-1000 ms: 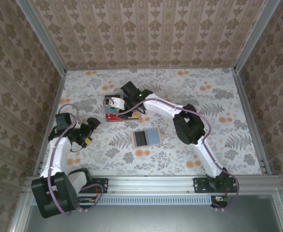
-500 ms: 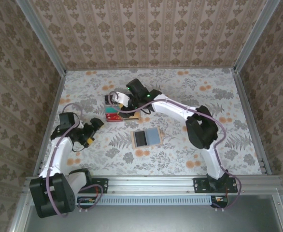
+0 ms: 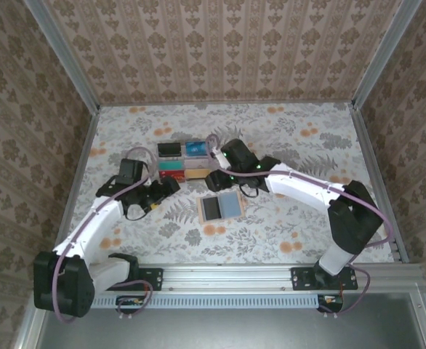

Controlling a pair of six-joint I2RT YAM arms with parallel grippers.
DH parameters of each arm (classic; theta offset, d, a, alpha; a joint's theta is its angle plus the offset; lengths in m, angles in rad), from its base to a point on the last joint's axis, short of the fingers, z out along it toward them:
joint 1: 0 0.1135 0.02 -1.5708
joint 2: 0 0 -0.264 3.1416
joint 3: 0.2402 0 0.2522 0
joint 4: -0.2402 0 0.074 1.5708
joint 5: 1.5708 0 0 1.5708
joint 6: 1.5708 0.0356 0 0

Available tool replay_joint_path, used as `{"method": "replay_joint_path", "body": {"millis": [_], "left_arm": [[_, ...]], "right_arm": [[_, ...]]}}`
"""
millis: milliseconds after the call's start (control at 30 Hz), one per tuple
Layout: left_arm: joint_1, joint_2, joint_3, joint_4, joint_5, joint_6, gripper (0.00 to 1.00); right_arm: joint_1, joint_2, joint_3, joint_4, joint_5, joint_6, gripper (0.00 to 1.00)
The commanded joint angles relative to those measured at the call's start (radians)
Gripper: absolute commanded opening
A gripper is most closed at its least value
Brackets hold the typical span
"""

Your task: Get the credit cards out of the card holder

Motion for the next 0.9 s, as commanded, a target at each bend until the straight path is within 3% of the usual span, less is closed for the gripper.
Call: {"method": "replay_joint_path", "body": {"millis": [0, 200, 433, 867], "left_arm": [[-0.078, 0.036, 0.029, 0.032, -0.068, -0.067, 0.88], [-0.23, 0.139, 0.063, 0.07, -0.101, -0.108, 0.79], [-0.338, 0.293, 0.102, 0.146, -0.104, -0.122, 0.57], [-0.365, 0.431, 0.115, 0.208, -0.093, -0.134, 0.27]], "right_arm": [[-0.006, -0.04, -0.089, -0.043, 0.002, 0.277, 0.63], [-0.012, 0.003, -0.173, 0.008, -0.113, 0.432, 0.6], [-0.019, 0.059, -0.211, 0.1, -0.232, 0.471, 0.42], [-0.034, 0.158, -0.164, 0.127, -0.275, 0.453, 0.29]]}}
